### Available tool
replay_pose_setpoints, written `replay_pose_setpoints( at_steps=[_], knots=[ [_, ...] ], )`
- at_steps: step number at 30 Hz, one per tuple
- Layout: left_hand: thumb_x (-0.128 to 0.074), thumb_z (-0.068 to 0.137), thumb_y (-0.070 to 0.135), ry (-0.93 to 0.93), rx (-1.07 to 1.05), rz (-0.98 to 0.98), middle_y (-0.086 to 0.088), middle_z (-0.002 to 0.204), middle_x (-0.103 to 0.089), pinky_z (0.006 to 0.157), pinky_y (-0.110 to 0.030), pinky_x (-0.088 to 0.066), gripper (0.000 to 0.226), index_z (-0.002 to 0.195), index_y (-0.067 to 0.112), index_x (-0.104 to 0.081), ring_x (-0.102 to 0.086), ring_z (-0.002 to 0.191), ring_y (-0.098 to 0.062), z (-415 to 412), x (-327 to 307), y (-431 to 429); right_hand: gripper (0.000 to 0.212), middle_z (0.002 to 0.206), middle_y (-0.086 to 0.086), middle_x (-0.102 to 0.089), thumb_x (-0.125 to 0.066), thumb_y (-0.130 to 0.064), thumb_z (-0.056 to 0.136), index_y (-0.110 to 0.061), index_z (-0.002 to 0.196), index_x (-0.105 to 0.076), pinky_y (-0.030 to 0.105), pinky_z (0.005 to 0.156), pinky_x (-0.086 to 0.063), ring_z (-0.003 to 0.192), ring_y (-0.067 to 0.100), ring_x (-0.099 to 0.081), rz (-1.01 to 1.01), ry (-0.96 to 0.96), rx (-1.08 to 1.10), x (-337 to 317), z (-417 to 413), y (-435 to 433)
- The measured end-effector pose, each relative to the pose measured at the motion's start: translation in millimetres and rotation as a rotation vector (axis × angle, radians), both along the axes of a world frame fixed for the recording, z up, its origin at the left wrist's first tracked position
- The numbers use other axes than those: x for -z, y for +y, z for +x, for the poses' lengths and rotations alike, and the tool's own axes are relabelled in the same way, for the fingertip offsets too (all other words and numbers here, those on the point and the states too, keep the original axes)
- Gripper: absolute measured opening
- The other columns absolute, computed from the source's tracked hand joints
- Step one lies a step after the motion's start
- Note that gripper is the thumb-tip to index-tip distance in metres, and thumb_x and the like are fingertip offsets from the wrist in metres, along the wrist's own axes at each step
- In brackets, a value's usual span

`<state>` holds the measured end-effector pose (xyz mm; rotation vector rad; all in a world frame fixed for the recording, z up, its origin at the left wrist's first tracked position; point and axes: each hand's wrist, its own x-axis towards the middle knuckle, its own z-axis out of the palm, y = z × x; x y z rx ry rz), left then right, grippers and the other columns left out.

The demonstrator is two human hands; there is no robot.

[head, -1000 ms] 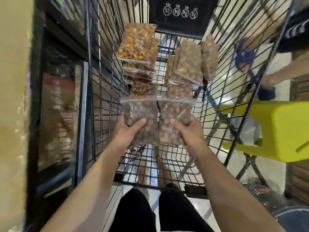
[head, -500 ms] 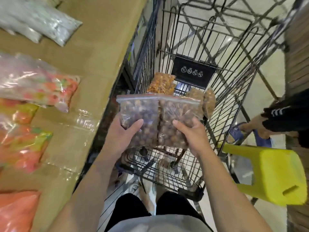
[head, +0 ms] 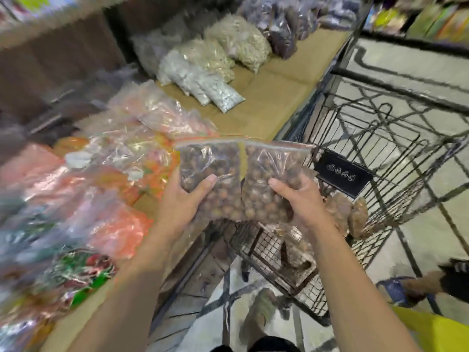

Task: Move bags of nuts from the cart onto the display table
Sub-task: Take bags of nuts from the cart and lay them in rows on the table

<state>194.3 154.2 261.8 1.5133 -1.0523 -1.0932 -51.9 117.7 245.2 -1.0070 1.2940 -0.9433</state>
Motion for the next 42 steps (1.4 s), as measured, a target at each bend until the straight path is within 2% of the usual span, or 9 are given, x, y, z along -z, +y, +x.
replay_pose_setpoints(
  at_steps=[3, 6, 11, 18, 27, 32, 34, 40, 42],
  knots=[
    [-0.08, 0.094, 0.028, -0.003, -0.085, -0.056, 0.008, 0.101, -0.083, 0.074, -0.034, -0.066, 0.039, 0.128, 0.03, -0.061, -0.079, 0.087, -0.006, 38, -19, 49, 0.034, 0.097, -0.013, -0.082, -0.089, -0.029, 0.08, -0.038, 0.105, -0.068, 0.05, 0.094, -0.063, 0.097, 0.017, -0.08, -0.037, -0.077, -0.068, -20, 38, 24],
    [-0.083, 0.091, 0.031, -0.028, -0.206, -0.111, 0.01, 0.106, -0.081, 0.083, -0.03, -0.062, 0.033, 0.119, 0.034, -0.065, -0.078, 0.092, -0.002, 72, -37, 104, 0.029, 0.103, -0.007, -0.083, -0.084, -0.012, 0.089, -0.029, 0.109, -0.073, 0.049, 0.095, -0.063, 0.102, 0.022, -0.079, -0.083, -0.124, -0.13, -33, 78, 50],
    [-0.085, 0.088, 0.031, -0.013, -0.384, -0.141, 0.016, 0.104, -0.081, 0.081, -0.031, -0.062, 0.036, 0.118, 0.036, -0.066, -0.078, 0.095, -0.006, 117, -57, 186, 0.041, 0.117, -0.003, -0.081, -0.088, -0.021, 0.086, -0.023, 0.125, -0.074, 0.057, 0.103, -0.057, 0.111, 0.023, -0.077, -0.107, -0.17, -0.313, -49, 144, 89],
    [-0.082, 0.091, 0.027, -0.005, -0.702, -0.168, 0.013, 0.097, -0.081, 0.067, -0.016, -0.058, 0.023, 0.109, 0.03, -0.068, -0.077, 0.082, 0.002, 165, -72, 275, 0.033, 0.114, 0.004, -0.082, -0.091, -0.022, 0.082, -0.021, 0.113, -0.078, 0.063, 0.103, -0.056, 0.11, 0.031, -0.077, -0.133, -0.215, -0.577, -65, 234, 124],
    [-0.082, 0.091, 0.025, 0.029, -1.096, -0.236, -0.007, 0.112, -0.082, 0.087, -0.045, -0.063, 0.035, 0.123, 0.014, -0.073, -0.079, 0.103, -0.027, 186, -82, 373, 0.039, 0.112, 0.006, -0.082, -0.095, -0.025, 0.076, -0.02, 0.11, -0.077, 0.061, 0.102, -0.057, 0.107, 0.032, -0.078, -0.123, -0.281, -0.979, -82, 336, 170],
    [-0.073, 0.099, 0.016, 0.056, -1.271, -0.262, -0.007, 0.103, -0.083, 0.065, -0.034, -0.064, 0.018, 0.117, 0.013, -0.073, -0.081, 0.09, -0.023, 170, -92, 417, 0.035, 0.112, 0.015, -0.081, -0.096, -0.022, 0.075, -0.019, 0.105, -0.077, 0.068, 0.098, -0.056, 0.109, 0.045, -0.074, -0.084, -0.319, -1.134, -86, 369, 201],
    [-0.072, 0.099, 0.015, 0.049, -1.33, -0.271, -0.003, 0.098, -0.083, 0.062, -0.033, -0.064, 0.014, 0.113, 0.017, -0.073, -0.082, 0.087, -0.021, 163, -95, 432, 0.03, 0.11, 0.012, -0.082, -0.091, -0.016, 0.08, -0.018, 0.106, -0.076, 0.066, 0.1, -0.056, 0.109, 0.041, -0.075, -0.077, -0.333, -1.174, -87, 377, 214],
    [-0.074, 0.099, 0.023, 0.013, -1.43, -0.287, -0.001, 0.108, -0.083, 0.074, -0.035, -0.065, 0.025, 0.124, 0.02, -0.071, -0.081, 0.098, -0.021, 145, -91, 484, 0.075, 0.114, 0.012, -0.08, -0.101, -0.054, 0.056, -0.016, 0.116, -0.075, 0.067, 0.101, -0.055, 0.109, 0.04, -0.075, -0.086, -0.349, -1.333, -88, 392, 262],
    [-0.074, 0.098, 0.025, 0.025, -1.45, -0.292, -0.003, 0.112, -0.082, 0.082, -0.043, -0.064, 0.028, 0.126, 0.021, -0.071, -0.08, 0.102, -0.025, 143, -88, 501, 0.072, 0.113, 0.01, -0.081, -0.102, -0.052, 0.056, -0.018, 0.114, -0.076, 0.066, 0.1, -0.056, 0.107, 0.036, -0.076, -0.08, -0.341, -1.381, -89, 399, 279]
  ],
)
